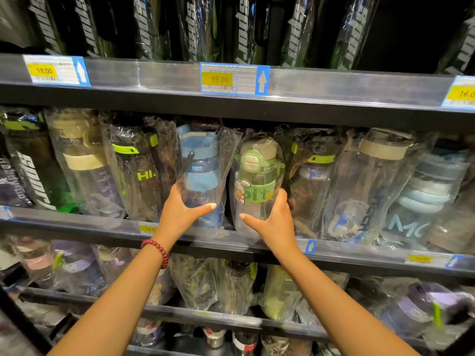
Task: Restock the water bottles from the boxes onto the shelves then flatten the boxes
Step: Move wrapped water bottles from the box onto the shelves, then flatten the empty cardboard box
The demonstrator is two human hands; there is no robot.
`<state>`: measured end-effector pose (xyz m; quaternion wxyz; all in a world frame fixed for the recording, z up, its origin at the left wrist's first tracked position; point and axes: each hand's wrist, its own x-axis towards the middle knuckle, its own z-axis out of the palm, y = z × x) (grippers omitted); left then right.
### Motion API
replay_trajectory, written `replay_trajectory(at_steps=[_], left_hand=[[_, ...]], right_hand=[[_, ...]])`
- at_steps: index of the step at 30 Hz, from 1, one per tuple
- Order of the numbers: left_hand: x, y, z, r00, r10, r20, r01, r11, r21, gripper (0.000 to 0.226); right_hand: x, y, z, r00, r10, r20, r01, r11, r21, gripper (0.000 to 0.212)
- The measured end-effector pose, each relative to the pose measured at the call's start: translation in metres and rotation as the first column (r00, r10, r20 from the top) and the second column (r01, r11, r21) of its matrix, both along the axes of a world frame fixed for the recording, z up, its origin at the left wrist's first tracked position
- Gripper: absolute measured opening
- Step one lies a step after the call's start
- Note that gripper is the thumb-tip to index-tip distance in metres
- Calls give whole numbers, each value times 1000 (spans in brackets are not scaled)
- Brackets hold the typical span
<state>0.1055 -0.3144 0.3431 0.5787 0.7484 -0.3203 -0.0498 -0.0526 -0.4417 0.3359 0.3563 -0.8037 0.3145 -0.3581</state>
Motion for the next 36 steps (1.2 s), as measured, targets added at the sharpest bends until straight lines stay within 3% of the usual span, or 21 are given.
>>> replay_trajectory(at_steps=[3, 10, 13, 17, 21, 25, 30, 34, 36], left_hand=[[-7, 3, 2, 998, 69, 6, -69, 997, 24, 89], [-33, 15, 5, 991, 133, -6, -133, 991, -13, 94], [-53, 30, 5, 988, 150, -44, -153, 987, -59, 86], [-85, 68, -17, 979, 154, -131, -166, 983, -81, 61], [-122, 129, -67, 949, 159, -274, -166, 986, -3, 57], [-171, 196, -117, 866, 285, -410, -275, 958, 86, 51], [-230, 304, -179, 688, 501, -525, -458, 861, 222, 46], [-271, 396, -209, 525, 642, -559, -569, 753, 331, 37], [-291, 437, -217, 443, 704, -555, -636, 683, 359, 33]], right_hand=[[-8, 6, 4, 999, -6, -35, 6, 1000, -12, 94], [-39, 22, 7, 999, 47, -7, -47, 998, -46, 77], [-60, 31, 2, 997, 66, 33, -65, 998, -24, 69], [-83, 60, -17, 985, 131, 110, -144, 983, 115, 55], [-99, 103, -47, 960, 272, 70, -281, 914, 293, 49], [-115, 150, -90, 893, 445, -59, -384, 825, 414, 48], [-123, 232, -154, 699, 684, -207, -477, 663, 577, 37], [-119, 315, -196, 523, 825, -212, -471, 487, 735, 64], [-117, 360, -209, 441, 869, -225, -499, 446, 743, 58]])
